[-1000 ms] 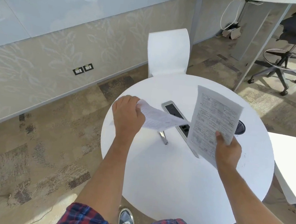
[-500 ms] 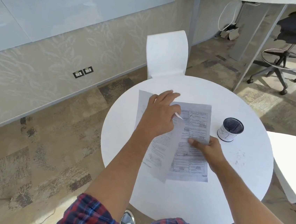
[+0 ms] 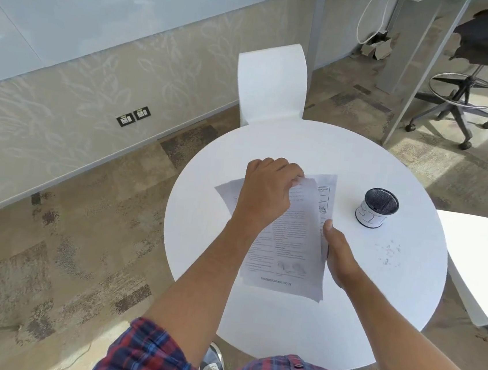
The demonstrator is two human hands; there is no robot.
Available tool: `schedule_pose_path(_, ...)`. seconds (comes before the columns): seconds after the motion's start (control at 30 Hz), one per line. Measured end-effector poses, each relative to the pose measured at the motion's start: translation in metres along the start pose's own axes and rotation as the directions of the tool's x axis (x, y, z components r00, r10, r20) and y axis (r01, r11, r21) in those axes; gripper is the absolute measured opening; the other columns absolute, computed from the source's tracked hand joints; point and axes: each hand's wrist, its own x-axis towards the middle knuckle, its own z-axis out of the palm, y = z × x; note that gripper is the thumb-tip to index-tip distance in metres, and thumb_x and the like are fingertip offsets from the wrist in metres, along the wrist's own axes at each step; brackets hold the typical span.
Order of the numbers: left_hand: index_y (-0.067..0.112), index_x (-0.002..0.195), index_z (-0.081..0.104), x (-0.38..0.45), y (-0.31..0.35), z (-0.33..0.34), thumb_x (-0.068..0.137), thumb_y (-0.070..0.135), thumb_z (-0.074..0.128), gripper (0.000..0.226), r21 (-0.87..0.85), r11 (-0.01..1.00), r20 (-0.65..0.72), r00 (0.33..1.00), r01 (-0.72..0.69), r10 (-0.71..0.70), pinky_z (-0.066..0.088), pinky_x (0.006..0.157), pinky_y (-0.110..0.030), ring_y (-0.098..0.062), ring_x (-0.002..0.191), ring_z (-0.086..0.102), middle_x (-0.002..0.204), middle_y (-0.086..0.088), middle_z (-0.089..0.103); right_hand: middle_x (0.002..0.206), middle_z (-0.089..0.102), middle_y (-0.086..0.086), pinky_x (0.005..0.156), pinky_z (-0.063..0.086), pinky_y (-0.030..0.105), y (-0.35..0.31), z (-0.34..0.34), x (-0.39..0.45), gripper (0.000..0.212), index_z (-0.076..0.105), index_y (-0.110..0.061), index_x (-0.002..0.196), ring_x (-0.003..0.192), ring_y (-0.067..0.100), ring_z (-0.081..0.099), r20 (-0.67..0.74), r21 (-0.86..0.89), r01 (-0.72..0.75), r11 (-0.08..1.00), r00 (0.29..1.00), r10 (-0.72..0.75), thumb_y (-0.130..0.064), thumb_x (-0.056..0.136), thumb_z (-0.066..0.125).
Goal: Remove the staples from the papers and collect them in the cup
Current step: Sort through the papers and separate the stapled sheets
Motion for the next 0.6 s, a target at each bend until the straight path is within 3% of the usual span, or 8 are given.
schedule_pose_path(0.07,0.022,0.102,0.069,-0.002,0.003,0.0,0.091,0.01,0.067,0.016,-0.004,1.0,0.001,1.0,0.011,-0.011,0.034,0.088,-0.033,-0.021,0.084,0.063,0.093,0.008,0.071,0.115,0.08,0.007,0.083,0.061,0.029,-0.001,0.004,-0.002,0.056,0.072,-0.007,0.121,0.109,0.027,0.076,-0.01,-0.003,-0.012,1.0,1.0,0.012,-0.047,0.083,0.082)
schedule_pose_path(0.17,0.025,0.113,0.065,-0.008,0.003,0.003,0.09,0.024,0.073,0.024,-0.009,1.0,0.027,0.999,0.023,-0.023,0.033,0.097,-0.035,-0.019,0.095,0.066,0.101,0.011,0.071,0.107,0.082,0.006,0.082,0.063,0.035,0.004,0.007,0.001,0.022,0.075,-0.007,0.112,0.104,0.031,0.077,-0.082,-0.051,-0.057,0.997,0.995,0.053,-0.004,0.091,0.078)
schedule_pose_path(0.27,0.027,0.131,0.059,-0.019,-0.013,0.001,0.073,0.058,0.081,0.069,0.011,0.992,-0.068,0.99,0.124,-0.123,0.033,0.104,-0.037,-0.015,0.117,0.06,0.122,0.009,0.066,0.106,0.082,0.006,0.081,0.062,0.034,0.008,0.003,0.003,0.023,0.075,-0.005,0.112,0.099,0.026,0.078,-0.198,-0.018,-0.055,0.998,0.979,0.05,0.0,0.089,0.077)
schedule_pose_path(0.33,0.028,0.146,0.046,-0.03,-0.026,-0.003,0.059,0.073,0.083,0.104,-0.071,0.957,-0.067,0.956,0.28,-0.284,0.029,0.107,-0.035,-0.014,0.137,0.047,0.146,0.007,0.052,0.108,0.081,0.008,0.078,0.064,0.032,0.009,-0.005,0.004,0.025,0.075,-0.005,0.113,0.099,0.026,0.078,-0.238,0.021,-0.037,0.999,0.97,0.041,0.0,0.088,0.078)
schedule_pose_path(0.4,0.032,0.154,0.032,-0.044,-0.041,-0.002,0.053,0.07,0.089,0.122,-0.276,0.836,0.068,0.877,0.475,-0.476,0.028,0.113,-0.036,-0.014,0.147,0.036,0.16,0.008,0.036,0.107,0.081,0.008,0.078,0.065,0.033,0.009,-0.012,0.003,0.023,0.076,-0.007,0.109,0.097,0.024,0.079,-0.252,0.047,-0.036,0.998,0.967,0.047,0.003,0.089,0.076)
schedule_pose_path(0.47,0.036,0.152,0.035,-0.058,-0.054,0.002,0.053,0.058,0.097,0.118,-0.49,0.613,0.296,0.78,0.62,-0.552,0.038,0.116,-0.039,-0.015,0.145,0.042,0.159,0.009,0.04,0.108,0.081,0.01,0.078,0.065,0.033,0.009,-0.019,0.002,0.023,0.076,-0.006,0.109,0.097,0.025,0.079,-0.251,0.065,-0.029,0.997,0.967,0.044,0.005,0.088,0.075)
schedule_pose_path(0.53,0.028,0.138,0.057,-0.072,-0.064,0.011,0.054,0.044,0.099,0.095,-0.589,0.41,0.51,0.714,0.697,-0.48,0.054,0.107,-0.045,-0.02,0.13,0.062,0.14,0.003,0.065,0.11,0.08,0.013,0.079,0.064,0.034,0.01,-0.023,0.003,0.027,0.077,-0.005,0.109,0.1,0.03,0.078,-0.227,0.062,-0.025,0.998,0.973,0.039,0.005,0.083,0.08)
schedule_pose_path(0.6,0.016,0.129,0.067,-0.085,-0.064,0.021,0.058,0.028,0.098,0.078,-0.611,0.33,0.598,0.693,0.719,-0.403,0.058,0.099,-0.045,-0.021,0.118,0.07,0.126,-0.004,0.075,0.11,0.08,0.016,0.082,0.063,0.039,0.012,-0.025,0.004,0.035,0.08,-0.006,0.104,0.1,0.032,0.077,-0.191,0.006,-0.049,0.999,0.98,0.049,-0.007,0.071,0.092)
